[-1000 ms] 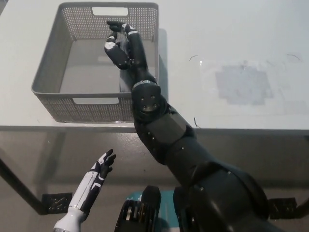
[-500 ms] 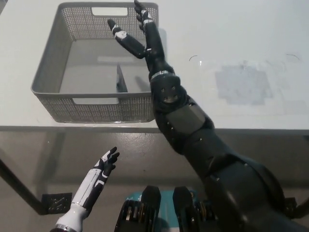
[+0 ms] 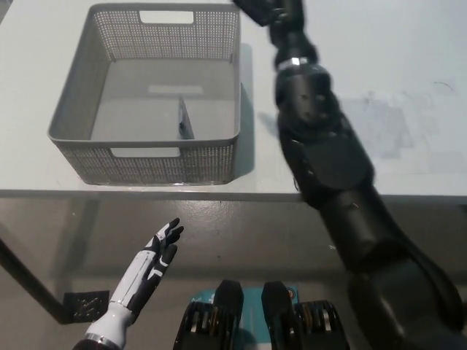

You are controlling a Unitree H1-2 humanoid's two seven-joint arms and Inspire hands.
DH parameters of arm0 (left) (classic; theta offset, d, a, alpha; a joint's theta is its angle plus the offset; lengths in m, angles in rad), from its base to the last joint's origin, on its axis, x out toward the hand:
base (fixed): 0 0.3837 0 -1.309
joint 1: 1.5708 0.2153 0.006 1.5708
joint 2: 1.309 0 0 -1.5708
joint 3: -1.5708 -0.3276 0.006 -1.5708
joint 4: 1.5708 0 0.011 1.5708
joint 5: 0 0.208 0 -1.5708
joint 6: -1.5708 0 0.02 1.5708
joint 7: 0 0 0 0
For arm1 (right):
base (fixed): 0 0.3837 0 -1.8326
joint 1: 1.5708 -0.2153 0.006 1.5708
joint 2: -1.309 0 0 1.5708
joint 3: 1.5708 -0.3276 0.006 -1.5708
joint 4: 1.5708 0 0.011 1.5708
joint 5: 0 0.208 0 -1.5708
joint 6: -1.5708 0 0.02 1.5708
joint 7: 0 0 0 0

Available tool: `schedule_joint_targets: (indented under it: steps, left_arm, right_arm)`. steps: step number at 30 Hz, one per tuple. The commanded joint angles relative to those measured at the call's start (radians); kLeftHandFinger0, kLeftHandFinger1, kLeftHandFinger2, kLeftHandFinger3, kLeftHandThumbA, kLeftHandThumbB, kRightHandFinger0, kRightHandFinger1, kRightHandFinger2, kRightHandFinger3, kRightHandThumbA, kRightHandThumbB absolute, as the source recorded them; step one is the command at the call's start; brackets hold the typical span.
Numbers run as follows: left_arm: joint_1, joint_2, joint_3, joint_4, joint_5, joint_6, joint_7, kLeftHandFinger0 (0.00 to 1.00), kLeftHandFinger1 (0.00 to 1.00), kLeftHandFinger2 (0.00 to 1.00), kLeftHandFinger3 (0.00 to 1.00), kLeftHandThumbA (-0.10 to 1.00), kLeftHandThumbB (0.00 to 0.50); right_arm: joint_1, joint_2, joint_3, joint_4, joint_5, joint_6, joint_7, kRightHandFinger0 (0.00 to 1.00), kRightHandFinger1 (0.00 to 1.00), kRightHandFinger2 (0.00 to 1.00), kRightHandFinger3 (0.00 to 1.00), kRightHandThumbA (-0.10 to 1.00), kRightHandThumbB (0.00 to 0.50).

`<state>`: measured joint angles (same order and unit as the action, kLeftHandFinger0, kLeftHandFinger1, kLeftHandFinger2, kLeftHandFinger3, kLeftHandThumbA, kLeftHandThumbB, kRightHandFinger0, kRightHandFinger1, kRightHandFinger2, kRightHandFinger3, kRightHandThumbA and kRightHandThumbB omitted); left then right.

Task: Use the right hand to pick up a shampoo and place it into a container on the left side

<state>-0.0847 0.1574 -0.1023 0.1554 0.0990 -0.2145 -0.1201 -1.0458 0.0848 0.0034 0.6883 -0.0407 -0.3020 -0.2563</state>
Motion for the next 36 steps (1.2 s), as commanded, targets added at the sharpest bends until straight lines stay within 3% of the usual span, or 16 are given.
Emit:
schedule_joint_targets:
  steps: [1, 3, 7, 9, 14, 18, 25, 27, 30, 32, 36]
  left_arm:
    - [-0.010, 0.025, 0.004, -0.017, -0.002, -0.007, -0.017, 1.00, 1.00, 1.00, 1.00, 0.98, 0.123]
    - [-0.007, 0.022, 0.002, -0.014, 0.002, -0.006, -0.014, 1.00, 1.00, 1.00, 1.00, 1.00, 0.125]
    - [0.002, 0.018, 0.003, -0.003, -0.001, -0.024, -0.010, 1.00, 1.00, 1.00, 1.00, 1.00, 0.120]
    - [0.006, 0.017, 0.005, 0.001, -0.002, -0.030, -0.006, 1.00, 1.00, 1.00, 1.00, 1.00, 0.121]
    - [0.031, 0.010, 0.007, -0.004, -0.004, -0.040, 0.001, 1.00, 1.00, 1.00, 1.00, 1.00, 0.130]
    - [0.043, -0.001, 0.013, -0.004, -0.013, -0.040, 0.007, 1.00, 1.00, 1.00, 1.00, 1.00, 0.149]
    - [0.086, -0.016, 0.021, -0.008, -0.031, -0.043, 0.009, 1.00, 1.00, 1.00, 1.00, 1.00, 0.152]
    - [0.085, -0.015, 0.027, -0.012, -0.028, -0.032, 0.011, 1.00, 1.00, 1.00, 1.00, 1.00, 0.155]
    - [0.089, -0.016, 0.034, -0.009, -0.029, -0.031, 0.013, 1.00, 1.00, 1.00, 1.00, 1.00, 0.152]
    - [0.091, -0.014, 0.037, -0.002, -0.031, -0.037, 0.009, 1.00, 1.00, 1.00, 1.00, 1.00, 0.151]
    - [0.096, -0.017, 0.043, 0.011, -0.038, -0.048, 0.008, 1.00, 1.00, 1.00, 1.00, 1.00, 0.131]
  right_arm:
    - [0.197, -0.096, -0.004, -0.570, 0.013, 0.174, 0.105, 1.00, 1.00, 1.00, 1.00, 0.93, 0.361]
    - [0.305, -0.107, 0.010, -0.685, 0.040, 0.174, 0.129, 1.00, 1.00, 1.00, 1.00, 0.93, 0.386]
    - [0.538, -0.126, 0.041, -0.842, 0.051, 0.148, 0.152, 1.00, 1.00, 1.00, 1.00, 0.90, 0.373]
    - [0.612, -0.131, 0.049, -0.853, 0.038, 0.118, 0.152, 1.00, 1.00, 1.00, 1.00, 0.89, 0.332]
    - [0.820, -0.162, 0.075, -0.900, 0.040, 0.074, 0.175, 1.00, 1.00, 1.00, 1.00, 0.89, 0.292]
    - [0.904, -0.174, 0.093, -0.867, 0.069, 0.065, 0.196, 1.00, 1.00, 1.00, 1.00, 0.87, 0.342]
    - [1.021, -0.180, 0.129, -0.772, 0.092, 0.036, 0.233, 1.00, 1.00, 1.00, 1.00, 0.81, 0.320]
    - [1.032, -0.177, 0.129, -0.747, 0.086, 0.039, 0.239, 1.00, 1.00, 1.00, 1.00, 0.84, 0.308]
    - [1.056, -0.166, 0.128, -0.719, 0.073, 0.040, 0.238, 1.00, 1.00, 1.00, 1.00, 0.99, 0.296]
    - [1.081, -0.158, 0.125, -0.694, 0.071, 0.027, 0.237, 1.00, 1.00, 1.00, 1.00, 1.00, 0.271]
    - [1.097, -0.165, 0.112, -0.642, 0.058, 0.027, 0.240, 1.00, 1.00, 1.00, 1.00, 1.00, 0.283]
